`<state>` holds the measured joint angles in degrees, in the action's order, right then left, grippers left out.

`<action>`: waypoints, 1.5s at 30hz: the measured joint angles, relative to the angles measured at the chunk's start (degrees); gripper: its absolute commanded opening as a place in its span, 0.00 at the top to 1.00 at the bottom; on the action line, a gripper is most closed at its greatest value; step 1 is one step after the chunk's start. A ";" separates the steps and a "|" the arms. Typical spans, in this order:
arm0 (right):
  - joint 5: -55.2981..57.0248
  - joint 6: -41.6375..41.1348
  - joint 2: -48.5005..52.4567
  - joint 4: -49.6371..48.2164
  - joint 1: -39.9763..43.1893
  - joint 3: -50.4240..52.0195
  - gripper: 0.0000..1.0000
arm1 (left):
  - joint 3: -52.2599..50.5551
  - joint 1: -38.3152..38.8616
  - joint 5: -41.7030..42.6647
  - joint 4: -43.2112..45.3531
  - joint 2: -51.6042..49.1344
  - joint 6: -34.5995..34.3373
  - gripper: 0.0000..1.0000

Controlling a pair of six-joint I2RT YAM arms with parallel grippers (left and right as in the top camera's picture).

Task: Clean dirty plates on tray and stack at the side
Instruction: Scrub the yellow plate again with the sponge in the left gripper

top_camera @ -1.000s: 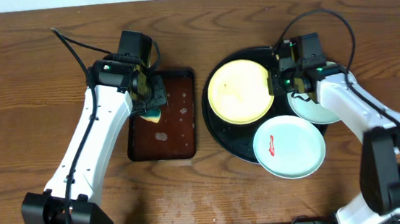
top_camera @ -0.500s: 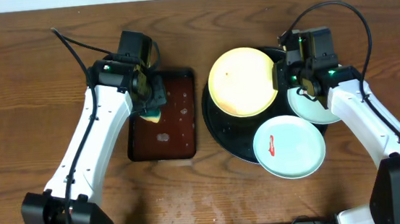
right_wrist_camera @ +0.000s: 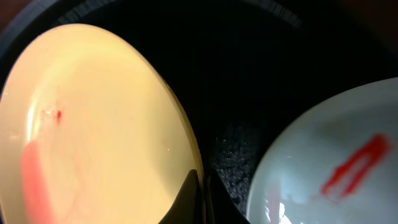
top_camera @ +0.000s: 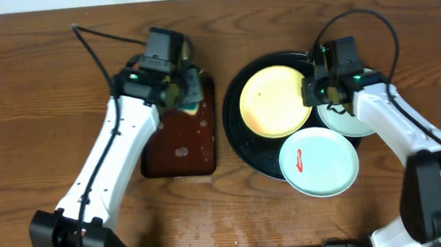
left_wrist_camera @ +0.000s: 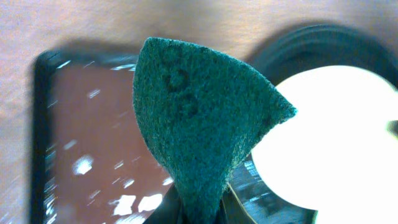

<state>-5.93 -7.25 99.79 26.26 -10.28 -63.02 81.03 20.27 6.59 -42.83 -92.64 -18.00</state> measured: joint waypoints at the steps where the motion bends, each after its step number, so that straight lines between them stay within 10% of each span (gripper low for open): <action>1: 0.00 0.00 1.44 -0.35 -0.26 0.00 0.99 | -0.02 1.11 0.17 1.36 -0.13 -0.02 0.92; 13: -0.02 -0.07 5.60 -2.10 -1.95 0.00 0.99 | 0.00 12.07 0.79 13.77 -13.20 -0.02 0.91; 16: -0.02 -0.17 5.60 -2.12 -2.08 0.00 0.98 | -0.02 14.10 0.76 16.52 -17.20 0.04 0.61; 24: -0.07 -0.17 5.62 -2.08 -2.08 0.00 0.98 | -0.02 15.08 0.66 17.68 -21.35 -0.13 0.28; 45: 0.00 -0.17 5.64 -2.08 -2.19 0.00 0.98 | -2.12 15.65 0.55 17.99 -19.52 -0.02 0.44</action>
<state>-5.93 -7.42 105.43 24.18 -12.47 -63.02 78.91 35.92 7.14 -24.84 -112.16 -18.02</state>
